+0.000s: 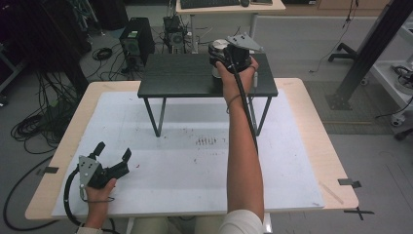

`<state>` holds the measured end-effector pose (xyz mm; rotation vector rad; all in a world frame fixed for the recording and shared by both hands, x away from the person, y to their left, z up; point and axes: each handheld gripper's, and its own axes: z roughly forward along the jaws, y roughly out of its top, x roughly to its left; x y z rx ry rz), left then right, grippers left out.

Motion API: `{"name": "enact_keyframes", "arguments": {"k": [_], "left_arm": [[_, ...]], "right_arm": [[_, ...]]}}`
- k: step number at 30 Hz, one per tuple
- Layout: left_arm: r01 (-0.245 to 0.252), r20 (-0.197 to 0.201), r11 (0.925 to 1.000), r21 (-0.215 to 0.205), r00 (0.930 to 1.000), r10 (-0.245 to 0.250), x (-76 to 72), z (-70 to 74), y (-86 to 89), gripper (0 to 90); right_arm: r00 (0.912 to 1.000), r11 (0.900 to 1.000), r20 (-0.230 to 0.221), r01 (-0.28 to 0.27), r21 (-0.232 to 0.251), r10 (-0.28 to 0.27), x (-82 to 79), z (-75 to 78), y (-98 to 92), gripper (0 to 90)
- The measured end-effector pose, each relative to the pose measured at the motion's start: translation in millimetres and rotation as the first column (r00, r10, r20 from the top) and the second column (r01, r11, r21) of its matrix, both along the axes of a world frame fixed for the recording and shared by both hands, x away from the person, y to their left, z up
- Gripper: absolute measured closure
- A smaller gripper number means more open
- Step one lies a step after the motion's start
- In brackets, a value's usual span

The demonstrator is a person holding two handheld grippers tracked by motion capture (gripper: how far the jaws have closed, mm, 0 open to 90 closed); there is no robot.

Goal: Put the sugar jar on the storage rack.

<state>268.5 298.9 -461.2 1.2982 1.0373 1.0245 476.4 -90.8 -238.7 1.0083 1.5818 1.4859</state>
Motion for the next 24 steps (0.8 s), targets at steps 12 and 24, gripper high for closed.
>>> {"name": "enact_keyframes", "arguments": {"k": [12,24], "left_arm": [[0.0,0.0,1.0,0.0,1.0,0.0,0.0,0.0,0.1,5.6],[0.0,0.0,1.0,0.001,1.0,0.0,-0.1,0.0,0.1,5.6]], "right_arm": [[1.0,1.0,0.001,0.003,0.001,-0.003,-0.1,-0.2,0.3,42.6],[1.0,1.0,0.0,0.004,0.003,-0.004,-0.2,-0.3,0.6,42.6]]}}
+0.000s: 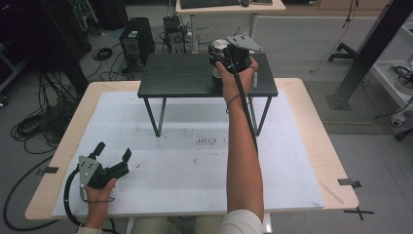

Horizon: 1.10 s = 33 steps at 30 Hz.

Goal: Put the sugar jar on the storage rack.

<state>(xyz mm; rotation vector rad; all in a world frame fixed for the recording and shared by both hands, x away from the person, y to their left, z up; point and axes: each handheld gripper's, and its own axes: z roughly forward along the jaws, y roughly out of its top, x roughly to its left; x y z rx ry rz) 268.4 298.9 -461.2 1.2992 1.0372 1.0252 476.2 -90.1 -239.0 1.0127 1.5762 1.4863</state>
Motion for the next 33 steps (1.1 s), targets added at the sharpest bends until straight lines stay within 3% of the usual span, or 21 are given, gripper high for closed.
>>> {"name": "enact_keyframes", "arguments": {"k": [20,30,33], "left_arm": [[0.0,0.001,1.0,-0.001,1.0,0.0,-0.1,0.0,0.0,5.5],[0.001,0.003,1.0,-0.001,1.0,-0.001,-0.1,-0.1,0.0,5.5],[0.001,0.003,1.0,-0.001,1.0,-0.001,-0.2,-0.1,0.0,5.5]], "right_arm": [[1.0,1.0,-0.001,0.006,-0.003,-0.006,-0.4,0.1,0.6,41.9],[0.9994,1.0,0.02,0.027,0.014,-0.027,-4.5,2.0,6.5,19.4],[0.9991,0.999,0.02,0.038,0.022,-0.038,-9.5,4.3,6.8,7.2]]}}
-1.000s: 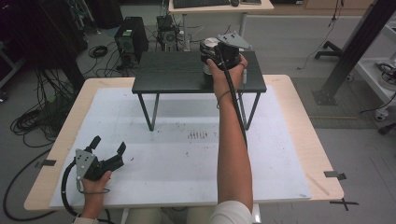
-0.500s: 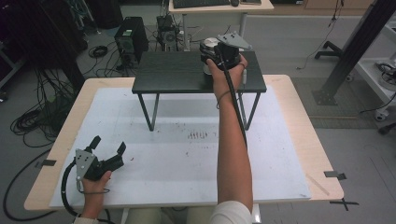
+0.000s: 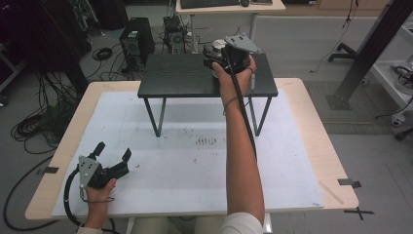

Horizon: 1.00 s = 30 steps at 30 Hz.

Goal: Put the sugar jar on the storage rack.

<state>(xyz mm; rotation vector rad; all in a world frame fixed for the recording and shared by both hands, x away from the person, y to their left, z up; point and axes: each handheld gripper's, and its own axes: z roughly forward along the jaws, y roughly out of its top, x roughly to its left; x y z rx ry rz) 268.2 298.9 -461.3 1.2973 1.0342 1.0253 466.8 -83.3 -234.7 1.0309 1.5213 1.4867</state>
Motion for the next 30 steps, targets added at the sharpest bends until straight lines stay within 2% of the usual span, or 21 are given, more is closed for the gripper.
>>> {"name": "enact_keyframes", "arguments": {"k": [5,10,11,14,18,26,30], "left_arm": [[0.0,0.0,1.0,0.002,1.0,0.0,-0.1,0.0,0.2,5.5],[0.001,0.001,1.0,0.002,1.0,-0.001,-0.1,-0.1,0.2,5.5],[0.001,0.001,1.0,0.002,1.0,-0.001,-0.1,-0.1,0.2,5.5],[0.001,0.002,1.0,0.002,1.0,-0.001,0.0,-0.1,0.1,5.5],[0.002,0.001,1.0,0.001,1.0,-0.002,0.1,-0.1,0.1,5.6],[0.001,-0.001,1.0,0.001,1.0,-0.001,0.1,0.0,0.1,5.6],[0.001,-0.002,1.0,0.004,1.0,-0.001,0.1,0.0,0.2,5.6]], "right_arm": [[0.9999,1.0,0.008,0.007,0.0,-0.007,-10.8,4.7,-1.7,1.9],[0.9977,1.0,0.067,-0.003,-0.012,0.003,-28.1,7.7,-4.9,1.9],[0.9977,1.0,0.067,-0.003,-0.012,0.003,-28.1,7.7,-4.9,1.9],[0.9952,1.0,0.096,-0.017,-0.018,0.019,-43.8,5.0,-10.9,1.6],[0.9922,0.999,0.118,-0.043,0.007,0.042,-60.9,1.1,-18.8,1.6],[0.9897,0.998,0.131,-0.059,0.001,0.059,-94.9,-11.9,-36.6,1.5],[0.9849,0.996,0.147,-0.094,0.007,0.092,-114.3,-23.0,-47.7,1.3]]}}
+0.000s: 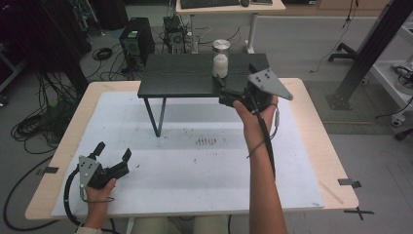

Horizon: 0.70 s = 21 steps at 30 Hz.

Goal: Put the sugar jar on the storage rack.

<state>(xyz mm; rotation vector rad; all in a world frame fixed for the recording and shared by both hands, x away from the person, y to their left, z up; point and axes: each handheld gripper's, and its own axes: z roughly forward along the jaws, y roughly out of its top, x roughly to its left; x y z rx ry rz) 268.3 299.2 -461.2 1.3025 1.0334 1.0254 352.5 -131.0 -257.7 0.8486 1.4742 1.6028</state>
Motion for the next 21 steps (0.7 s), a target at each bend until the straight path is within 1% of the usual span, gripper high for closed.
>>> {"name": "enact_keyframes", "arguments": {"k": [5,8,9,11,15,18,21], "left_arm": [[0.0,0.0,1.0,-0.001,1.0,0.0,0.0,0.0,-0.1,5.6],[0.0,0.0,1.0,0.0,1.0,0.0,0.1,0.0,0.0,5.6],[0.0,0.0,1.0,0.0,1.0,0.0,0.1,0.0,0.0,5.6],[0.0,0.0,1.0,-0.001,1.0,0.0,0.0,0.0,-0.1,5.6],[0.0,0.001,1.0,-0.002,1.0,0.0,0.1,0.0,-0.2,5.6],[0.0,0.0,1.0,-0.002,1.0,0.0,0.1,0.0,-0.2,5.6],[-0.001,-0.001,1.0,-0.001,1.0,0.001,0.1,0.0,-0.2,5.8]], "right_arm": [[0.9998,1.0,0.001,0.017,-0.017,-0.017,-22.2,-15.6,-16.4,1.4],[0.9988,0.998,0.009,0.049,-0.026,-0.049,-36.0,-30.2,-28.8,1.4],[0.998,0.998,0.011,0.062,-0.03,-0.062,-41.7,-37.4,-34.2,1.4],[0.9963,0.995,0.015,0.085,-0.048,-0.084,-49.0,-48.3,-42.0,1.4],[0.9925,0.992,0.007,0.122,-0.031,-0.122,-62.6,-75.4,-61.3,1.4],[0.9893,0.989,-0.015,0.145,-0.025,-0.145,-71.4,-96.3,-73.9,1.5],[0.9857,0.986,-0.035,0.165,-0.016,-0.165,-77.5,-111.4,-82.3,1.5]]}}
